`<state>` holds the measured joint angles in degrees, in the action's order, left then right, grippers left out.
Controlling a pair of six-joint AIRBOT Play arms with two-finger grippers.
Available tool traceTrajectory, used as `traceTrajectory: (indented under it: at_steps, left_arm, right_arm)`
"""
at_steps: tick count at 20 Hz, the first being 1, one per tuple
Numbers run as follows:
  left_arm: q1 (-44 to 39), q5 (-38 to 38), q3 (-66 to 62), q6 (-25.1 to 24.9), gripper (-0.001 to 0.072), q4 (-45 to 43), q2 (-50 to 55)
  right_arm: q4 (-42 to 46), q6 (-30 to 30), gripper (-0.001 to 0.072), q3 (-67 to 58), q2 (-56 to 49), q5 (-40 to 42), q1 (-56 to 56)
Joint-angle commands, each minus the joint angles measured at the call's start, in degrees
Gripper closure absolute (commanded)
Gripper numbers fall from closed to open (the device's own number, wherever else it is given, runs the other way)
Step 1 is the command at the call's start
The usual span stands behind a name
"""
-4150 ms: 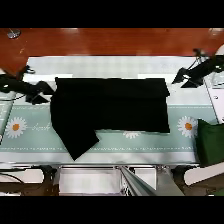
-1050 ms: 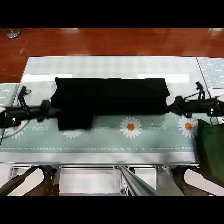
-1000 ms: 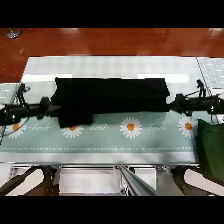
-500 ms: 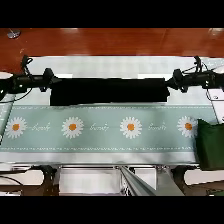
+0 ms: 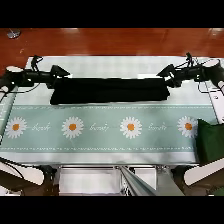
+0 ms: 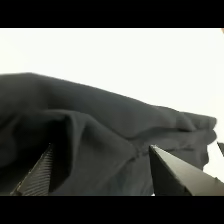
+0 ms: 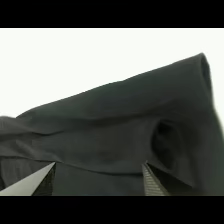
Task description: Fold the shirts.
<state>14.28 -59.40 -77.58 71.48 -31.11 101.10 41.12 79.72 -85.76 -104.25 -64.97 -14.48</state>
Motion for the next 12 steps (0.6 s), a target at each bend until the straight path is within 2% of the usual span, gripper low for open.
traceTrajectory:
  at_steps: [1, 2, 3, 5, 6, 8, 10, 12]
  left_arm:
    - [6.3, -14.2, -7.3, 6.1, 0.0008, -7.2, 0.2]
    - [9.1, -17.4, -8.5, 9.3, 0.0008, -12.2, -1.2]
    - [11.7, -19.1, -8.3, 10.3, 0.0008, -17.1, -3.4]
    - [14.9, -18.6, -5.6, 10.2, 0.0008, -24.0, -9.0]
    - [15.6, -15.9, -2.8, 8.8, 0.0008, -25.1, -12.6]
    - [14.1, -7.9, 6.2, 2.9, 0.0008, -24.5, -22.1]
    - [10.3, 0.7, 16.3, 2.5, 0.0008, -23.9, -32.3]
    - [6.2, 5.6, 23.6, 2.5, 0.0008, -23.1, -40.2]
  right_arm:
    - [3.7, -1.4, 0.0085, -5.7, -0.2, -8.8, -4.9]
    - [5.9, -1.3, 0.0085, -6.3, 0.5, -9.9, -7.2]
    - [9.1, -0.7, 0.0085, -6.3, 1.0, -10.8, -9.4]
    - [15.6, 1.8, 0.0085, -5.9, 0.4, -12.9, -11.7]
    - [17.3, 2.1, 0.0086, -5.2, 0.0, -12.9, -11.8]
    - [17.9, 2.1, 0.0086, -4.0, -1.5, -12.9, -10.6]
    - [17.6, 1.8, 0.0086, -3.9, -3.4, -12.7, -8.1]
    - [16.3, 0.8, 0.0086, -3.9, -5.0, -12.6, -5.2]
